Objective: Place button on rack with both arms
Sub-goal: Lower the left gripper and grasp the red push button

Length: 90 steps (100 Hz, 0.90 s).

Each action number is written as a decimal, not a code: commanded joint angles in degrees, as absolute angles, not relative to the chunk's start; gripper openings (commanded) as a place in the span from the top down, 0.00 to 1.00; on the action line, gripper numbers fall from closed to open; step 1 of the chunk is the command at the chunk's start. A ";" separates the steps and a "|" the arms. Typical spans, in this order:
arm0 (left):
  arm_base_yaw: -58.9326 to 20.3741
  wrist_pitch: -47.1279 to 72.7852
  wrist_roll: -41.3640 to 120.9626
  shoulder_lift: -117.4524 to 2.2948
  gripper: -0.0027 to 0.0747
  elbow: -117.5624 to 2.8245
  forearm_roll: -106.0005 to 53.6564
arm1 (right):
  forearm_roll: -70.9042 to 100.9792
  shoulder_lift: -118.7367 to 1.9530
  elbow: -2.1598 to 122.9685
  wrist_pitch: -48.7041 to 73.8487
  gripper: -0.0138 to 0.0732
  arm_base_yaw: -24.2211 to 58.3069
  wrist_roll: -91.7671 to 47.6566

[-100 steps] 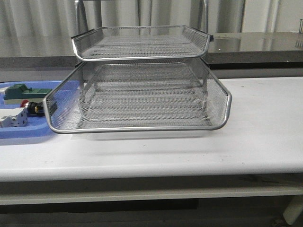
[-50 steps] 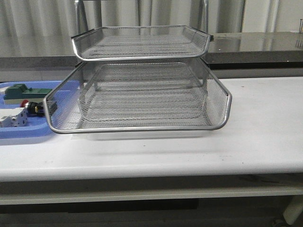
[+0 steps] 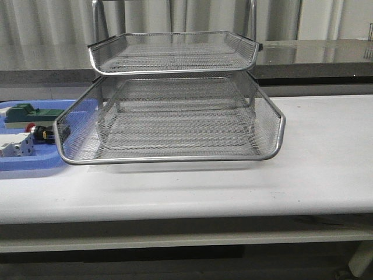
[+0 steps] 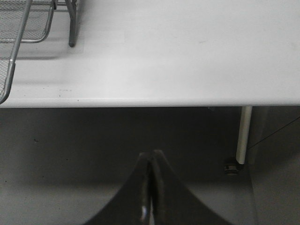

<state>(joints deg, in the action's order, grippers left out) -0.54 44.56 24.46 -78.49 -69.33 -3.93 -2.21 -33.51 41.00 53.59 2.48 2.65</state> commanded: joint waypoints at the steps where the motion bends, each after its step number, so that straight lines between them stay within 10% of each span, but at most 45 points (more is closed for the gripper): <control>1: -0.53 43.07 29.84 -82.14 0.24 -76.48 -4.82 | -3.04 -33.53 42.92 50.52 0.92 2.04 2.51; 90: -0.90 57.78 51.50 -125.71 0.24 -118.14 -5.08 | -3.04 -33.53 42.92 50.52 0.92 2.04 2.51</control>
<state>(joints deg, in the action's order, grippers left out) -0.54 58.99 50.46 -128.19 -116.03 -3.93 -2.21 -33.51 41.00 53.59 2.48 2.65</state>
